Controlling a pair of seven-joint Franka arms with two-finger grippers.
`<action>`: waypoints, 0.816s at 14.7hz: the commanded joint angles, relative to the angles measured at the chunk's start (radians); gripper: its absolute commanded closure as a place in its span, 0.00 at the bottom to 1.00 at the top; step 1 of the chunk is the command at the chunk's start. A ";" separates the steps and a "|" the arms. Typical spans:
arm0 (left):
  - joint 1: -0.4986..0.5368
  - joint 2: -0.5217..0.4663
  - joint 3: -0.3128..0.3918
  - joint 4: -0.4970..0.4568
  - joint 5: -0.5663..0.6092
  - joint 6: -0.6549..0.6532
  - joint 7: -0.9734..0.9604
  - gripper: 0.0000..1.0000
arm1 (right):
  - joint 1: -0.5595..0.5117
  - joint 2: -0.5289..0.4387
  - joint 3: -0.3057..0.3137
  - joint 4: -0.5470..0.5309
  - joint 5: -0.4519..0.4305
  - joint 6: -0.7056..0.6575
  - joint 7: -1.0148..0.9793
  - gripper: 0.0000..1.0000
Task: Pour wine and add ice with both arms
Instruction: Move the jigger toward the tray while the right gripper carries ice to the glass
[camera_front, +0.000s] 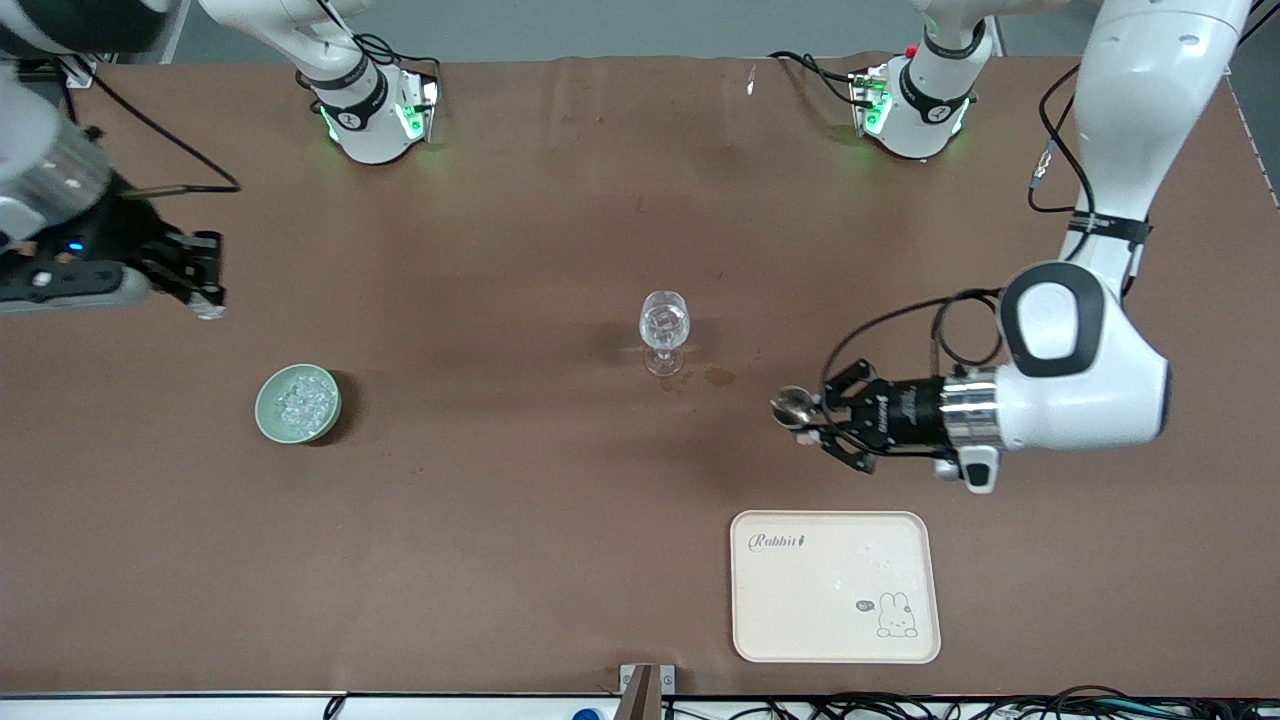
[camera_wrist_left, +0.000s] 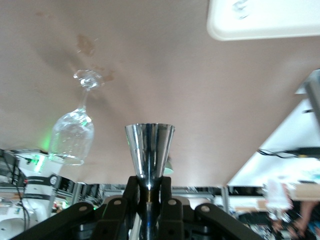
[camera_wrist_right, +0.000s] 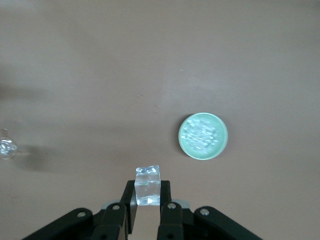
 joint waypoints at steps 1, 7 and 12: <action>0.065 0.030 -0.008 0.030 -0.081 -0.005 0.100 1.00 | 0.123 0.047 -0.009 -0.005 0.004 0.061 0.102 0.99; 0.151 0.176 -0.002 0.135 -0.202 0.024 0.186 0.99 | 0.417 0.187 -0.009 0.015 -0.012 0.204 0.472 0.99; 0.164 0.234 0.003 0.142 -0.271 0.147 0.249 0.99 | 0.565 0.369 -0.009 0.082 -0.006 0.328 0.537 0.98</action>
